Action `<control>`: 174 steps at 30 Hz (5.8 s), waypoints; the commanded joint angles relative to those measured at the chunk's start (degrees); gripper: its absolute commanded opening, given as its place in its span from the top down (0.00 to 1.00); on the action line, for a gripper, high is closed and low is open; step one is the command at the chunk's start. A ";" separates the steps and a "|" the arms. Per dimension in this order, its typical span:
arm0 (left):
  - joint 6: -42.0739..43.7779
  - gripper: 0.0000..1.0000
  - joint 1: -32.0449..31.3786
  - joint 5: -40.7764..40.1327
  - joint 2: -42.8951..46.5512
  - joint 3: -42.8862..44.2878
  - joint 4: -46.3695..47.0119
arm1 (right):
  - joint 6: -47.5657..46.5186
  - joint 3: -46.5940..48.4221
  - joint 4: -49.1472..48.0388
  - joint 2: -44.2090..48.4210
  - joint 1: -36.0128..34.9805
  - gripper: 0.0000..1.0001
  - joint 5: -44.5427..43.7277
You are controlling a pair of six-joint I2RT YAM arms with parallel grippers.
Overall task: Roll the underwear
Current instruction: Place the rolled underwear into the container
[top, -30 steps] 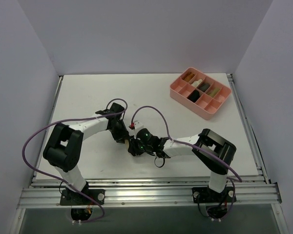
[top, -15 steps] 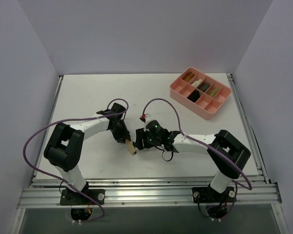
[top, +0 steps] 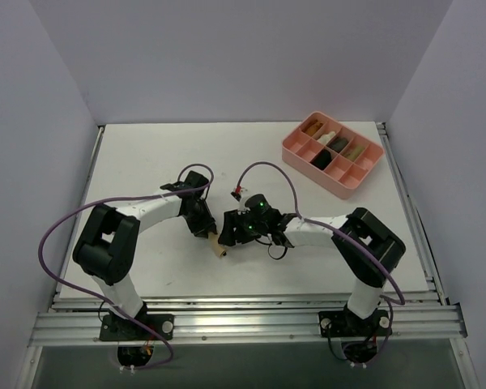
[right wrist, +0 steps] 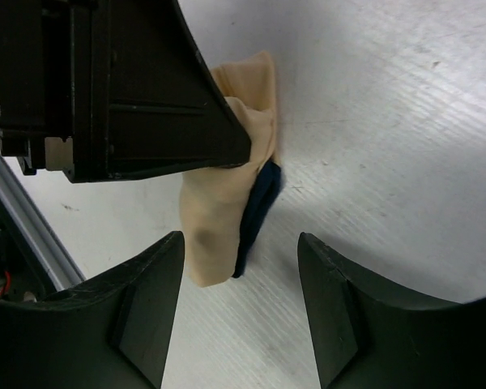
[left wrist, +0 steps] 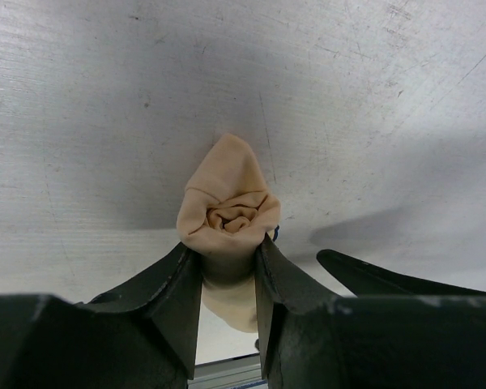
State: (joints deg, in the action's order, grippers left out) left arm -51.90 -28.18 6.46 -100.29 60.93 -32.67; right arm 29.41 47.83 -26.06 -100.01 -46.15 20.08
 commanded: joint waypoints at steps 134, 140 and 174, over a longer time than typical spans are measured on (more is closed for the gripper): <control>4.18 0.46 -0.29 7.08 7.22 9.91 -10.22 | -1.64 37.51 35.47 -12.75 48.88 1.00 -24.65; 4.35 0.46 -0.29 6.64 6.69 10.35 -10.93 | -1.11 37.33 35.99 -15.48 48.70 1.00 -24.47; 4.09 0.45 0.59 6.46 9.15 11.14 -11.37 | -2.25 48.84 48.47 -17.07 46.85 0.55 -26.67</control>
State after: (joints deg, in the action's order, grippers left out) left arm -47.59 -27.94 12.27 -93.45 69.28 -44.03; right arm 28.53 93.84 18.17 -118.85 0.75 -6.61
